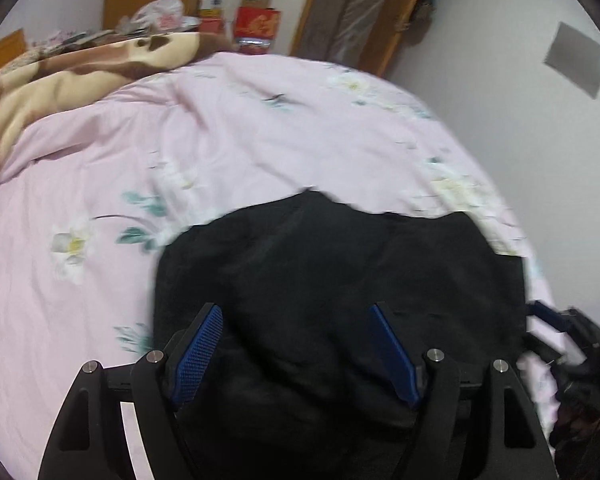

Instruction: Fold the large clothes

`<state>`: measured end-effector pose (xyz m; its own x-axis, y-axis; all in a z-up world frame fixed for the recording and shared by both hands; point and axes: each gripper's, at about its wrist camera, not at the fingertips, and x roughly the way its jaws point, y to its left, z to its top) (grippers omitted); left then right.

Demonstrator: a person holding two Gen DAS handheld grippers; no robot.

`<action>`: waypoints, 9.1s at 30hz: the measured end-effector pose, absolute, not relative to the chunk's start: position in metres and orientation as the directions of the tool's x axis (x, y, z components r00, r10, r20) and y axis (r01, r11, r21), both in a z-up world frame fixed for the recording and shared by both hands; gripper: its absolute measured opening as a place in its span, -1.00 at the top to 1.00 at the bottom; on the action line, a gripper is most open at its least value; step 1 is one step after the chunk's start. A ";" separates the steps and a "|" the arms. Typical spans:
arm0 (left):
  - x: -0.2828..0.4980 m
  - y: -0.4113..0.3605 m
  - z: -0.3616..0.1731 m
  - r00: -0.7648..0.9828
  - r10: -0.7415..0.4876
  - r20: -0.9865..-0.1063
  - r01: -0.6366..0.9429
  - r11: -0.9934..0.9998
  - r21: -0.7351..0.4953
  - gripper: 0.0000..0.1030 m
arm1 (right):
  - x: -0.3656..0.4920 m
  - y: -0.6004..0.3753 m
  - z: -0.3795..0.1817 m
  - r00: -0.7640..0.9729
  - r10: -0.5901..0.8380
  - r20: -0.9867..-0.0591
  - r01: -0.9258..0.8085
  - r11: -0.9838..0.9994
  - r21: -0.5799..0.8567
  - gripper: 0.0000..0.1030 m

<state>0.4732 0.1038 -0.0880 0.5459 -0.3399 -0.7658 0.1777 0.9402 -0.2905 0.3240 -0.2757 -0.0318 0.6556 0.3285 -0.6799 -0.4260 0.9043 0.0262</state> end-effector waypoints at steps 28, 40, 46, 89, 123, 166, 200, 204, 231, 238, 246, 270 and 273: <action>0.459 0.083 -0.153 0.441 -0.287 -0.850 0.150 0.958 -0.245 -0.41 | 0.346 -0.203 -0.115 0.492 0.197 -0.848 -0.406 0.913 -0.023 0.00; 0.356 0.106 -0.081 0.532 -0.265 -0.804 0.172 0.964 -0.204 -0.41 | 0.260 -0.205 -0.014 0.662 0.170 -0.730 -0.283 0.959 -0.034 -0.23; 0.317 0.117 -0.063 0.558 -0.231 -0.797 0.180 0.971 -0.156 -0.42 | 0.207 -0.219 0.015 0.718 0.132 -0.684 -0.238 0.969 -0.062 -0.24; 0.167 0.201 -0.180 0.371 -0.197 -0.907 -0.027 0.974 -0.223 -0.55 | 0.001 -0.377 -0.084 0.561 -0.117 -0.819 0.250 0.968 0.033 -0.48; 0.165 0.160 -0.142 0.410 -0.175 -0.895 0.018 0.983 -0.184 0.50 | 0.012 -0.350 -0.072 0.596 -0.034 -0.803 0.134 0.989 0.057 0.72; 0.207 0.179 0.006 0.635 -0.276 -0.721 0.021 0.940 -0.342 0.57 | 0.021 -0.310 0.079 0.764 -0.042 -0.643 0.103 0.993 0.058 0.76; 0.458 0.232 -0.078 0.471 -0.241 -0.849 -0.218 0.900 -0.376 -0.07 | 0.307 -0.355 0.028 0.534 -0.101 -0.840 0.168 0.986 -0.012 0.58; 0.454 0.255 -0.081 0.500 -0.282 -0.819 -0.204 0.880 -0.428 -0.28 | 0.308 -0.364 0.031 0.573 -0.083 -0.815 0.135 0.991 -0.006 0.49; 0.456 0.211 -0.130 0.353 -0.352 -0.867 0.069 0.934 -0.351 0.18 | 0.305 -0.384 -0.042 0.495 0.269 -0.826 -0.073 0.960 0.269 0.68; 0.460 0.211 -0.079 0.528 -0.314 -0.789 0.065 0.942 -0.330 0.49 | 0.289 -0.384 0.023 0.706 0.186 -0.684 -0.081 0.980 0.183 0.72; 0.498 0.189 -0.146 0.383 -0.180 -0.906 0.014 0.982 -0.189 0.46 | 0.343 -0.365 -0.048 0.499 0.007 -0.867 0.033 0.999 0.027 0.57; 0.396 0.159 -0.065 0.584 -0.161 -0.796 0.041 0.985 -0.169 -0.25 | 0.247 -0.336 0.032 0.672 -0.010 -0.740 0.034 0.999 0.017 -0.16; 0.380 0.125 -0.078 0.553 -0.201 -0.808 0.109 0.980 -0.169 -0.25 | 0.233 -0.314 0.015 0.662 0.016 -0.749 -0.011 1.000 0.012 -0.16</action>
<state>0.3803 0.1255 -0.0781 0.5531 -0.2012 -0.8085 0.1092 0.9795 -0.1691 0.2333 -0.3141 0.0150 0.6619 0.0162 -0.7495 -0.0108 0.9999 0.0121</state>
